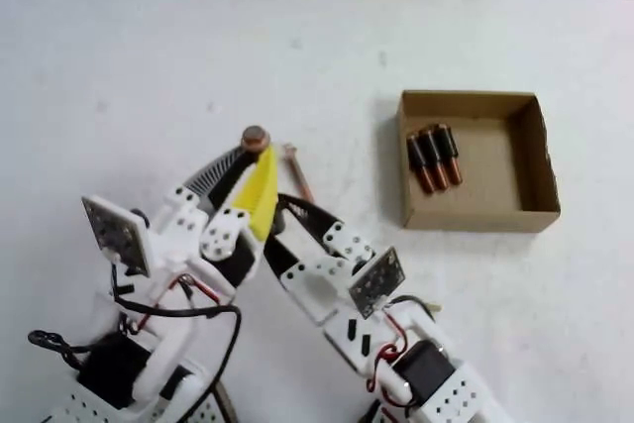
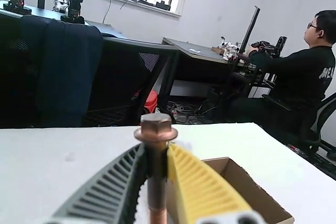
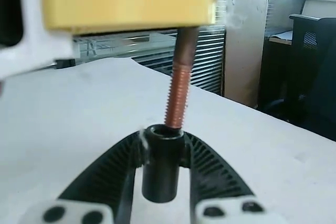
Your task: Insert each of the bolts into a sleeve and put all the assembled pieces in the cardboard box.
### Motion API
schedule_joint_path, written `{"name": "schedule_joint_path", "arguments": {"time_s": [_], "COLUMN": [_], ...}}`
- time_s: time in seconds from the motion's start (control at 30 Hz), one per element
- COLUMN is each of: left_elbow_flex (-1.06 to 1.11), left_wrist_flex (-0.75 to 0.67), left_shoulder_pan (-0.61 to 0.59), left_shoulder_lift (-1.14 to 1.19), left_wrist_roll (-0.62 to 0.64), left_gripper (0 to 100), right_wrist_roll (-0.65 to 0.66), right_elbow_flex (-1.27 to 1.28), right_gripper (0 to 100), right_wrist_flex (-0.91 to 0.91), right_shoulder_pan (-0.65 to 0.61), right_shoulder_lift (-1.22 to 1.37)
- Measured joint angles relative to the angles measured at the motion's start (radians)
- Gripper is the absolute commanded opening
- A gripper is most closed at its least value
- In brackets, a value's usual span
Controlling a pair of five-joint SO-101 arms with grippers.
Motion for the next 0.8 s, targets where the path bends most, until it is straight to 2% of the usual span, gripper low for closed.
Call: {"name": "schedule_joint_path", "arguments": {"time_s": [0.4, 0.8], "left_elbow_flex": [0.0, 0.0], "left_wrist_flex": [0.018, 0.023], "left_shoulder_pan": [0.0, 0.0], "left_shoulder_lift": [0.0, -0.002], "left_wrist_roll": [0.0, -0.002], "left_gripper": [2, 2], "right_wrist_roll": [0.0, 0.0], "right_elbow_flex": [0.0, 0.0], "right_gripper": [1.7, 1.7], "right_wrist_flex": [0.0, 0.002], "right_shoulder_pan": [0.052, 0.052], "right_shoulder_lift": [0.0, 0.0]}}
